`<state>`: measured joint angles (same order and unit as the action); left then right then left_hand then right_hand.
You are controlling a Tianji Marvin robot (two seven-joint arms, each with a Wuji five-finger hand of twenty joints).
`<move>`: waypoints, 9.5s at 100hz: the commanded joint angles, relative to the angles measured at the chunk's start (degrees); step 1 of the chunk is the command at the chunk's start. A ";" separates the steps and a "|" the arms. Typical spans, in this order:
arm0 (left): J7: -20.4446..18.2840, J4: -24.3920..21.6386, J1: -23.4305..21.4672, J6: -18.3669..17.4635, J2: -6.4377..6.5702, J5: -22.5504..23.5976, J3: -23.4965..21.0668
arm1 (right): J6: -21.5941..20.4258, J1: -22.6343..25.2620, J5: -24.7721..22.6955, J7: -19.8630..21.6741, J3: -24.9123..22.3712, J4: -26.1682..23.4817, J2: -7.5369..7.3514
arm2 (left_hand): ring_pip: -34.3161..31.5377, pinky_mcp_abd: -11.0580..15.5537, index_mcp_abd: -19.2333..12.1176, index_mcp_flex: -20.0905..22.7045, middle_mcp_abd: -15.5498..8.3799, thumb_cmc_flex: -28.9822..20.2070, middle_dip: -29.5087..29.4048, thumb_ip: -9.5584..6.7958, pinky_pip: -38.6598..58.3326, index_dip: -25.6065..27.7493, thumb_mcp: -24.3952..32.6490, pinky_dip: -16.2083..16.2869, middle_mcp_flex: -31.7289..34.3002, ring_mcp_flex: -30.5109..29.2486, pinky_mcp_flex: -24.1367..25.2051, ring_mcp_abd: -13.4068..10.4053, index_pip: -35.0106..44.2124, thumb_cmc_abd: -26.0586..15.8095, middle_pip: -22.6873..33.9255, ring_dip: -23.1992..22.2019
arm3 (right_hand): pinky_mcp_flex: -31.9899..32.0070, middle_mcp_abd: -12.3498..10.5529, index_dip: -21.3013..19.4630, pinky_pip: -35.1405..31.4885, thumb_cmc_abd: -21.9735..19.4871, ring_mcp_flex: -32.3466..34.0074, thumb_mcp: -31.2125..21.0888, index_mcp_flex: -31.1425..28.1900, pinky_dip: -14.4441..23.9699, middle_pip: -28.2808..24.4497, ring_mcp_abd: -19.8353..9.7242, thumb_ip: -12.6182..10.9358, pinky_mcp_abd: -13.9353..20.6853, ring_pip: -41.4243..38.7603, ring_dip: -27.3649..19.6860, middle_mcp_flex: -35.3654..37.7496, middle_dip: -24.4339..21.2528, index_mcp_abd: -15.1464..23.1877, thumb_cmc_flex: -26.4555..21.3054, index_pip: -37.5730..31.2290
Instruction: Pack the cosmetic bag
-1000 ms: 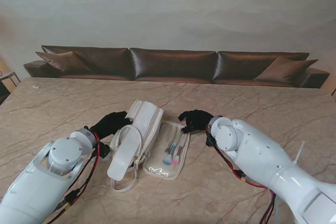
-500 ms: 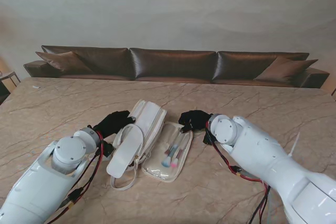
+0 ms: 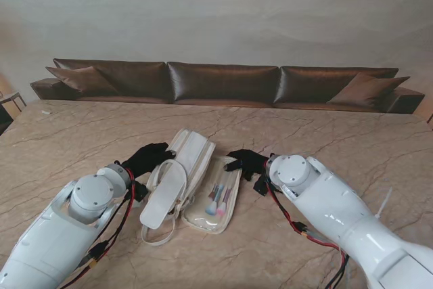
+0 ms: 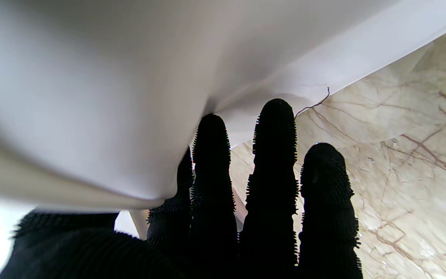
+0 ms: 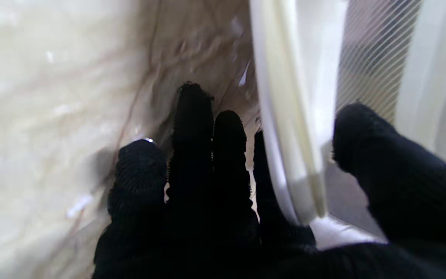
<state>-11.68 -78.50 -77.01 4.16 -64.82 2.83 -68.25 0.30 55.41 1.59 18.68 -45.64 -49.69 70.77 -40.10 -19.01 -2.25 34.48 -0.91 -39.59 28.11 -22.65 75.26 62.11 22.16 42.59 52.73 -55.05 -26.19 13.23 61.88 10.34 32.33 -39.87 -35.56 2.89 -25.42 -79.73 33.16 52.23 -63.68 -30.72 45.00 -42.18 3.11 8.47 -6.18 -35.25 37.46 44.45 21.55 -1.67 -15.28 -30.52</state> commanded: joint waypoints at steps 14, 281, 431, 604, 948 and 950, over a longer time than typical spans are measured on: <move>-0.01 -0.22 0.56 0.40 -0.67 -0.30 0.44 | 3.30 5.81 2.76 3.76 -3.44 -3.43 -2.19 | -1.14 0.55 -10.65 1.73 -3.12 -3.78 -0.47 -5.23 1.20 1.35 7.27 1.10 -0.81 0.07 0.73 -1.20 3.18 -5.99 -0.84 -0.29 | 4.93 1.55 6.47 4.47 -3.56 -3.44 5.31 4.53 -0.15 2.77 6.92 -1.17 -3.67 2.03 -0.41 -3.62 -0.95 -2.98 4.66 4.81; -20.11 -9.95 7.39 2.37 5.71 14.83 5.32 | -20.74 4.65 24.55 28.99 1.10 3.92 -0.88 | 34.44 0.17 5.28 -22.37 2.71 15.43 -16.75 15.25 -50.87 -53.00 -18.14 -10.19 -41.27 42.05 29.78 -2.55 -56.11 8.33 -22.86 20.24 | 16.23 -1.31 2.07 16.04 -13.84 -12.94 14.64 1.80 4.35 14.22 4.39 -6.09 -3.65 11.39 -3.02 -6.20 -5.15 4.31 5.55 6.93; 0.80 -13.21 -1.25 -0.90 4.88 52.25 14.19 | -20.56 5.18 22.07 25.02 2.55 0.98 -1.75 | 0.12 3.33 13.24 -26.79 16.11 -13.04 -11.12 8.60 -25.95 -60.25 -5.78 -3.97 -43.85 18.51 15.39 -7.86 -64.11 18.38 -29.30 -6.16 | 16.34 -1.21 2.68 14.99 -15.25 -12.49 13.77 1.76 4.20 12.27 4.74 -6.07 -3.95 9.19 -2.25 -5.47 -4.44 3.71 5.02 6.72; 15.72 -4.50 -3.97 -12.56 0.70 31.62 5.10 | -3.27 10.89 -7.51 -1.95 -11.51 -12.05 -5.42 | -9.28 -5.85 -17.84 16.69 -17.92 -34.38 26.37 21.80 -10.77 2.93 22.09 -0.39 2.27 2.01 5.51 -5.42 11.31 14.56 25.79 -32.96 | 19.01 -1.10 5.01 7.73 -8.87 -29.03 -4.93 16.27 7.68 4.69 1.20 -3.92 -0.74 2.19 2.91 -26.43 -1.82 9.37 -10.18 1.86; 14.21 -1.71 -2.08 -4.35 0.10 28.41 8.33 | -2.16 17.81 18.77 15.57 -18.18 -5.80 -3.78 | -15.39 -4.03 -14.06 15.39 -14.14 -34.38 22.64 15.25 -5.62 -1.41 10.17 7.37 2.82 -1.89 0.71 -5.23 10.73 4.52 24.08 -26.67 | 12.64 -3.78 -12.45 -5.72 2.71 -11.75 -12.07 -23.82 17.06 -11.08 4.37 2.85 -0.88 -26.93 24.81 10.09 23.98 18.13 -10.51 -30.85; 14.18 -1.60 -2.05 -4.33 0.10 28.39 8.33 | -1.90 18.04 19.15 15.48 -18.59 -6.05 -3.72 | -15.42 -4.12 -13.92 15.56 -14.11 -34.38 22.73 15.24 -5.72 -1.34 10.31 7.38 2.85 -1.84 0.87 -5.16 10.74 4.55 24.08 -26.66 | 12.63 -3.78 -12.93 -5.85 2.56 -11.71 -12.01 -23.80 17.07 -11.20 4.28 2.73 -0.83 -27.10 24.91 10.11 24.12 18.25 -10.33 -30.73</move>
<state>3.33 -81.77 -78.19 -0.53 -64.88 31.68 -60.36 -1.73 70.87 21.52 34.12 -64.57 -56.33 66.57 -49.63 -22.01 -12.31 41.37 -12.02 -62.08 48.78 2.19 67.29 56.32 24.31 48.48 52.19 -51.27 -24.87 8.40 53.85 46.41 51.35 -66.47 -23.30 0.33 -34.47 -82.56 34.88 38.29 -72.85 -51.89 61.43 -52.17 1.67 13.18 4.10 -60.13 61.35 52.46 44.77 9.66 -23.94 -55.66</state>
